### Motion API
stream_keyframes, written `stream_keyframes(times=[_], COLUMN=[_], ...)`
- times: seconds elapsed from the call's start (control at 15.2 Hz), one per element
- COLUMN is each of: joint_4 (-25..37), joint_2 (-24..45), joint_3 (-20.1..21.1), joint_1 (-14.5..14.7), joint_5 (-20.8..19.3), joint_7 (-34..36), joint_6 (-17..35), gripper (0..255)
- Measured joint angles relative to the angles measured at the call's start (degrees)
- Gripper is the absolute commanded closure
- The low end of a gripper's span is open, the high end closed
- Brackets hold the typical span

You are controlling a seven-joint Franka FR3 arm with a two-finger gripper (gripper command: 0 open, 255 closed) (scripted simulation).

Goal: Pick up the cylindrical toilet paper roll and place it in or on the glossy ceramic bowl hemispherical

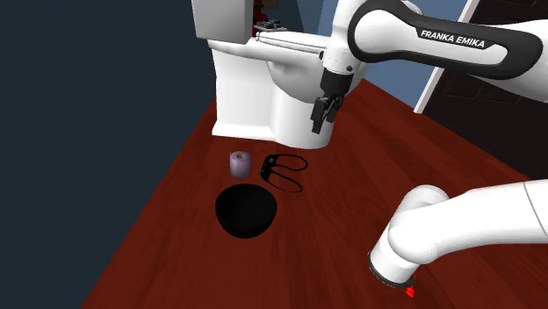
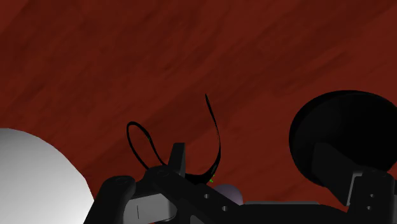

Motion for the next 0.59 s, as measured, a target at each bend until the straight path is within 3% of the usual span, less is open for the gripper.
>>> stream_keyframes(times=[0.2, 0.59], joint_4=[-0.4, 0.6], joint_2=[1.5, 12.2], joint_3=[0.1, 0.2], joint_1=[0.1, 0.1], joint_5=[0.2, 0.6], joint_7=[0.1, 0.2], joint_6=[1.9, 11.1], gripper=[0, 0])
